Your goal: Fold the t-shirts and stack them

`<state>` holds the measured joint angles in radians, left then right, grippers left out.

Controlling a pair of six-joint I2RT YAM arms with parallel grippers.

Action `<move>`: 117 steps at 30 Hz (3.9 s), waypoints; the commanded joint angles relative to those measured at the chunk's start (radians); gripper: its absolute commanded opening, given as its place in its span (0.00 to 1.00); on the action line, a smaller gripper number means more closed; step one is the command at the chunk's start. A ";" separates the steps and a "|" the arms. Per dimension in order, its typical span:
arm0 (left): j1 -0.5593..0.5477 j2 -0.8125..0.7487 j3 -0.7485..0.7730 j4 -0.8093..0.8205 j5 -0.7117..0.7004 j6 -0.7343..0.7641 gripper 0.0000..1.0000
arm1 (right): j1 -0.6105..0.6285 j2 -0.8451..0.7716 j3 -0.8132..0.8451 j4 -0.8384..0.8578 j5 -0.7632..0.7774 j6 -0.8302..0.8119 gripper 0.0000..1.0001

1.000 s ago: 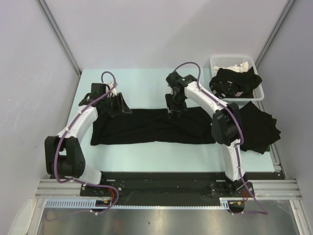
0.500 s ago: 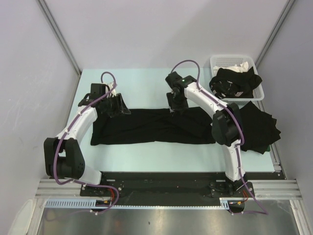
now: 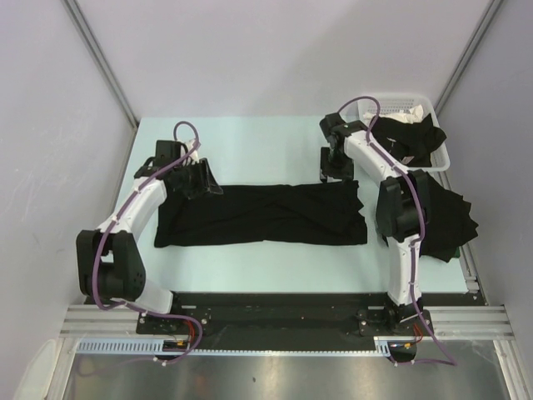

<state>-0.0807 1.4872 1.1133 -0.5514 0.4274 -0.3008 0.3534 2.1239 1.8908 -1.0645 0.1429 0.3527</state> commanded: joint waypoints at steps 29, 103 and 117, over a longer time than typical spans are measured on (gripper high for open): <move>-0.007 0.070 0.125 -0.022 0.037 0.034 0.47 | -0.157 -0.167 -0.305 0.113 0.103 -0.034 0.61; -0.005 0.068 0.137 -0.018 0.042 0.019 0.48 | -0.177 -0.147 -0.503 0.333 -0.088 -0.144 0.60; -0.007 0.047 0.117 -0.008 0.034 0.000 0.48 | -0.177 -0.097 -0.510 0.348 -0.123 -0.139 0.46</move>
<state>-0.0807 1.5791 1.2366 -0.5842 0.4519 -0.2886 0.1860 1.9881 1.4063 -0.6765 0.0391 0.2062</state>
